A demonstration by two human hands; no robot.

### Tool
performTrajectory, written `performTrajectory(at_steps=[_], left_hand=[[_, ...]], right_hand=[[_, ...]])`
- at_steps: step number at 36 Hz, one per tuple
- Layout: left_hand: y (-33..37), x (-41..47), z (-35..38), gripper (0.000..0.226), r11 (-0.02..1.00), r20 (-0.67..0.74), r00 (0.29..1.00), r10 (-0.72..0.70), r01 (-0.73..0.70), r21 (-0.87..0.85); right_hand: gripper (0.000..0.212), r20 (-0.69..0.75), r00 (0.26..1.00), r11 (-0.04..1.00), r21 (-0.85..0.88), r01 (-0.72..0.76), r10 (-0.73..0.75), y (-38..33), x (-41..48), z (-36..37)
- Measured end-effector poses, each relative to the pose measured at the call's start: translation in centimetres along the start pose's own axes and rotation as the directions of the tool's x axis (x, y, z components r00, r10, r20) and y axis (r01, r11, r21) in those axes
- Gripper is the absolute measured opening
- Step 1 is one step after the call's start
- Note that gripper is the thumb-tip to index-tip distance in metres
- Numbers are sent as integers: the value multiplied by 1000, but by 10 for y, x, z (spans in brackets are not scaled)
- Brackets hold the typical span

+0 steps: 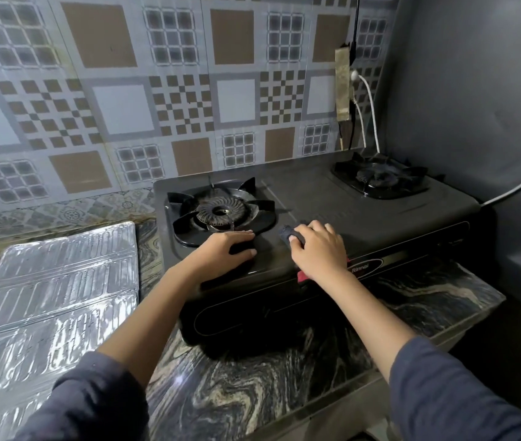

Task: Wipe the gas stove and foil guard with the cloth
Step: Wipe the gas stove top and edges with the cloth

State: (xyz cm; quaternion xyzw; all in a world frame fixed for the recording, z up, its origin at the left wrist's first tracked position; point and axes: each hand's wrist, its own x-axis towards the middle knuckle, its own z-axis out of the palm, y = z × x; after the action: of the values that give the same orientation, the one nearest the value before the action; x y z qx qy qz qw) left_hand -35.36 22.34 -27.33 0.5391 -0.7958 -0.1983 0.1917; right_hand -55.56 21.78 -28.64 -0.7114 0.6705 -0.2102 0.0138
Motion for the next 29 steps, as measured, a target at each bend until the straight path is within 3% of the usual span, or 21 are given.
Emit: performTrajectory(at_steps=[7, 14, 17, 22, 29], left_hand=[[-20, -48, -14, 88, 999, 1, 999, -32, 32, -19], [-49, -70, -27, 134, 995, 28, 998, -56, 54, 86], [-57, -77, -28, 139, 992, 41, 998, -50, 45, 116], [-59, -84, -26, 128, 989, 17, 997, -81, 78, 125], [-66, -91, -20, 138, 992, -55, 993, -104, 108, 67]], right_hand=[[39, -130, 991, 998, 47, 50, -43, 2, -4, 6], [31, -127, 992, 992, 120, 33, -18, -9, -9, 11], [32, -112, 994, 990, 139, 15, 0, -15, -13, 11], [36, -87, 996, 992, 122, -6, 17, -23, -18, 13], [40, -67, 998, 994, 105, 10, -3, -37, -23, 19]])
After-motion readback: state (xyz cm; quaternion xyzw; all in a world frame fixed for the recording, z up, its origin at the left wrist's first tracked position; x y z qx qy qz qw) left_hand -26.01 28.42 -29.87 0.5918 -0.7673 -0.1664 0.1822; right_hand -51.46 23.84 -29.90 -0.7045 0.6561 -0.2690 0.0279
